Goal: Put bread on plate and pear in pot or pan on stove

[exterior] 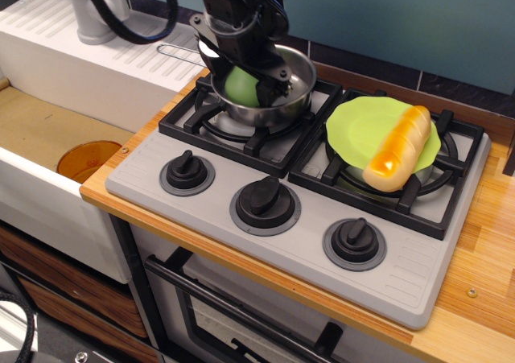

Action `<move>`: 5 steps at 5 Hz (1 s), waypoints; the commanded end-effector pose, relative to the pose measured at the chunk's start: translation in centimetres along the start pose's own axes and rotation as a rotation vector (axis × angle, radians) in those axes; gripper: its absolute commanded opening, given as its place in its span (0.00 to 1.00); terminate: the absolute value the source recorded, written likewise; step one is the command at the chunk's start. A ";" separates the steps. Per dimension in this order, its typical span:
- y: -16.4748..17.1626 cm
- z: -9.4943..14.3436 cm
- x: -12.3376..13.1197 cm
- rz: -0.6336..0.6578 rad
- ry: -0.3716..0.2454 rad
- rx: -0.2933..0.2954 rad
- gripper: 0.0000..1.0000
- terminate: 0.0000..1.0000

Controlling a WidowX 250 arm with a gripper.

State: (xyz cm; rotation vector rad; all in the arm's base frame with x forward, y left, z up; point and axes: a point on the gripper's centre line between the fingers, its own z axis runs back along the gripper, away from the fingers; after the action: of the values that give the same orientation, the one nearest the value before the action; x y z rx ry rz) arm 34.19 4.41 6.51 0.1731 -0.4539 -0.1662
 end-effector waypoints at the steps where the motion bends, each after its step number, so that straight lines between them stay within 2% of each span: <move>1: -1.1 4.5 2.2 0.009 -0.022 0.027 1.00 0.00; 5: -7.0 9.3 0.9 0.050 0.032 0.045 1.00 0.00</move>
State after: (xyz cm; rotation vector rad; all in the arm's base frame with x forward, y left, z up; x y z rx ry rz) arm 29.13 -3.55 12.28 0.2082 -0.3845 -0.1055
